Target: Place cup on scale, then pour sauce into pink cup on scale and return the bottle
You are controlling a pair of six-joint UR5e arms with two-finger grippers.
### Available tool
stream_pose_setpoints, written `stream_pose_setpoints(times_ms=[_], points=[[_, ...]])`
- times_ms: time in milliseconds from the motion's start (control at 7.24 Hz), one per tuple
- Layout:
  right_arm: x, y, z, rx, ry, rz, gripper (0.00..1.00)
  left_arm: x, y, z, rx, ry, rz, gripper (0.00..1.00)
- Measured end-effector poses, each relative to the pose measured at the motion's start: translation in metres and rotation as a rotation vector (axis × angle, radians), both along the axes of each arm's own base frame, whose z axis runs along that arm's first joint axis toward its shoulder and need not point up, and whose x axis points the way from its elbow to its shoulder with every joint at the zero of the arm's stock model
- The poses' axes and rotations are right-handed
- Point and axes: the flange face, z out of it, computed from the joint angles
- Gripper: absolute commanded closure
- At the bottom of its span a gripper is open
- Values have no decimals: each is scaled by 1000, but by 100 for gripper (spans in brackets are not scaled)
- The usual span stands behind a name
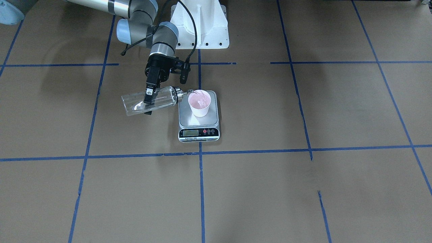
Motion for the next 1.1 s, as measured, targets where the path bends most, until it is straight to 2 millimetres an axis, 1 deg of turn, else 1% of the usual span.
stream_pose_setpoints(times_ms=[690, 828, 1104], points=[[-2, 1, 1, -4, -149, -9, 100, -2, 0, -1, 0, 2, -4, 0], [0, 2, -3, -11, -217, -21, 100, -2, 0, -1, 2, 2, -4, 0], [9, 2, -17, -14, -427, -58, 100, -4, -2, -4, 5, 2, -7, 0]])
